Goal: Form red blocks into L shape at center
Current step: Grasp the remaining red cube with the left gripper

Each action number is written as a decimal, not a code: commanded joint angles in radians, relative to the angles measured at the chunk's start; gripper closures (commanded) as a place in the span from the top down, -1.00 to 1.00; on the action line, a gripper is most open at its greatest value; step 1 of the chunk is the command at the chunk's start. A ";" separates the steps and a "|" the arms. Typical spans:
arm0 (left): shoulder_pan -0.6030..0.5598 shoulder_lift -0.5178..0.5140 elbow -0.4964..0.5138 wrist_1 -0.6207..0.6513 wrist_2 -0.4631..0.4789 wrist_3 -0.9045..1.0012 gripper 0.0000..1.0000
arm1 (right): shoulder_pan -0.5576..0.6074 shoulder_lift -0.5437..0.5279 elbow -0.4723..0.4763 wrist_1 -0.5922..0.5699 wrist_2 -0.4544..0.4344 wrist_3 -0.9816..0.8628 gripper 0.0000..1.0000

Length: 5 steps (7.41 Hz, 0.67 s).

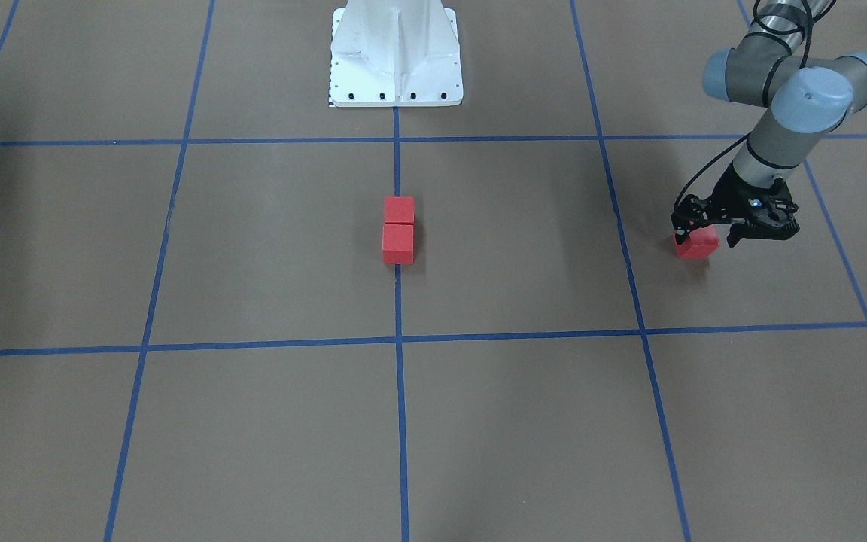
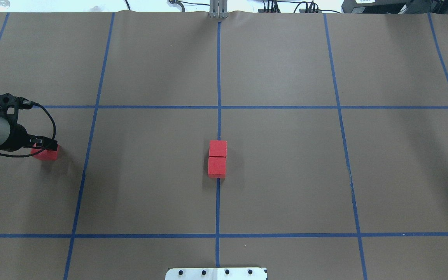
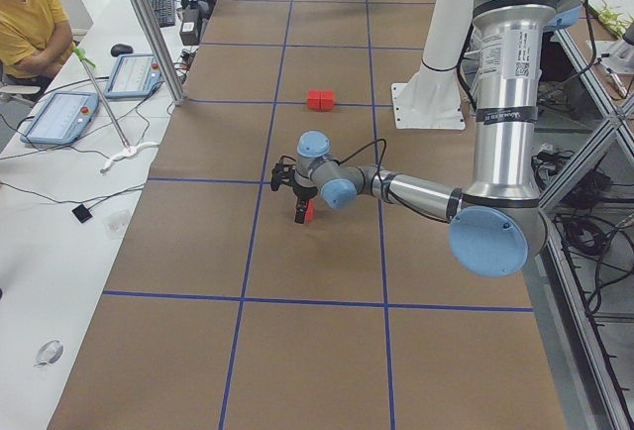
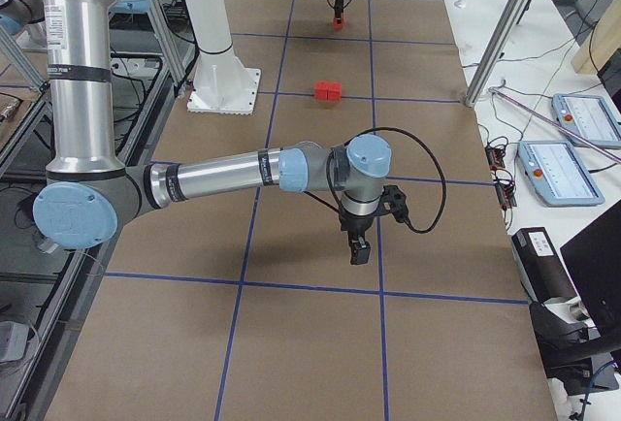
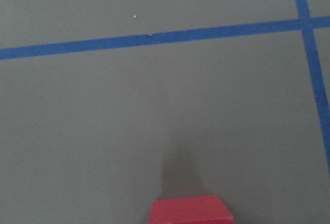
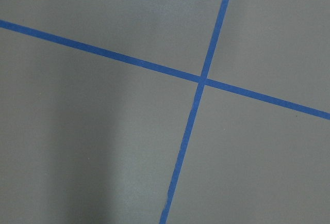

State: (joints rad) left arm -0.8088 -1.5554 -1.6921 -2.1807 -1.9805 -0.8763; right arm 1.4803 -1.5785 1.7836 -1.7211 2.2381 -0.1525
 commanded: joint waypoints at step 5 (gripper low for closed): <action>0.014 -0.008 -0.006 -0.036 0.000 0.011 -0.95 | 0.000 0.000 0.002 0.000 0.000 0.001 1.00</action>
State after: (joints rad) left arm -0.7940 -1.5590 -1.6908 -2.2038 -1.9814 -0.8684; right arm 1.4803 -1.5785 1.7845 -1.7211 2.2381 -0.1520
